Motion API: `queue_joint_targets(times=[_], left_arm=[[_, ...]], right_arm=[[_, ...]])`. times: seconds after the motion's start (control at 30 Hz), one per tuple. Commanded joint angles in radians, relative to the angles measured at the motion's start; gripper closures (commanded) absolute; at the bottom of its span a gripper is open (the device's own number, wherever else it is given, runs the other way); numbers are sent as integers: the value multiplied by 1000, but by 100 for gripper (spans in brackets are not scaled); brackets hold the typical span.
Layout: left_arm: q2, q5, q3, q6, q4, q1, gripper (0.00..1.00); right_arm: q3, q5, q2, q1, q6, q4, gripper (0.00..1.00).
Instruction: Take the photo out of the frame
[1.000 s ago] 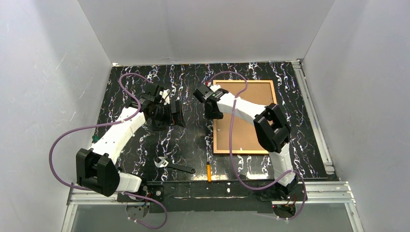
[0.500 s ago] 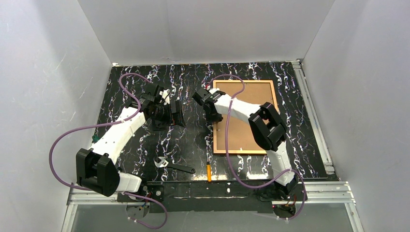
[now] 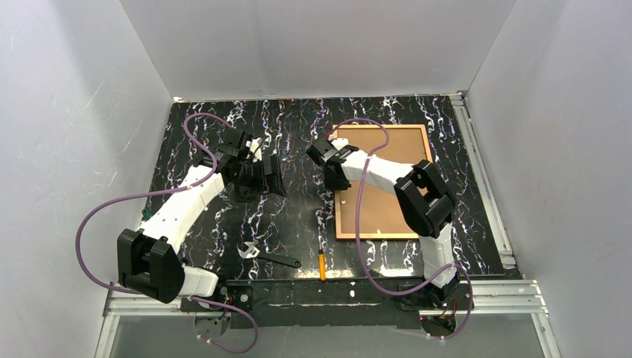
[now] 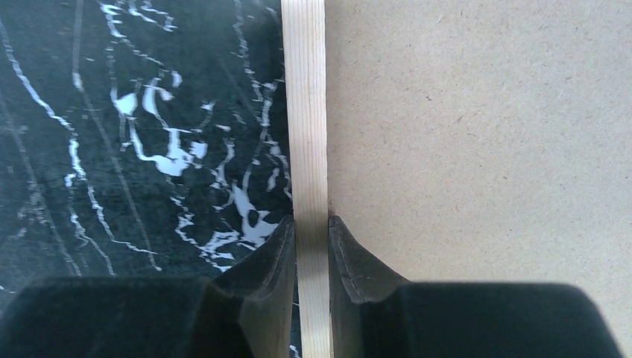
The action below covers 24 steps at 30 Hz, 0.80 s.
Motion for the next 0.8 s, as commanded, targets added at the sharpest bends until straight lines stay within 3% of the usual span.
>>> queue_joint_targets(times=[0.0, 0.27, 0.4, 0.57, 0.77], left_arm=[[2, 28, -19, -1, -71, -4, 2], [19, 46, -21, -11, -64, -2, 2], [18, 52, -21, -12, -63, -3, 2], [19, 53, -21, -11, -63, -3, 2], [23, 57, -19, -13, -64, -3, 0]], right_arm=[[-99, 39, -50, -38, 23, -34, 84], [-192, 53, -116, -57, -3, 2, 84], [-189, 28, -129, -57, -51, 5, 77], [-132, -12, -159, -57, -100, -36, 55], [-147, -55, -321, -35, -165, -52, 24]])
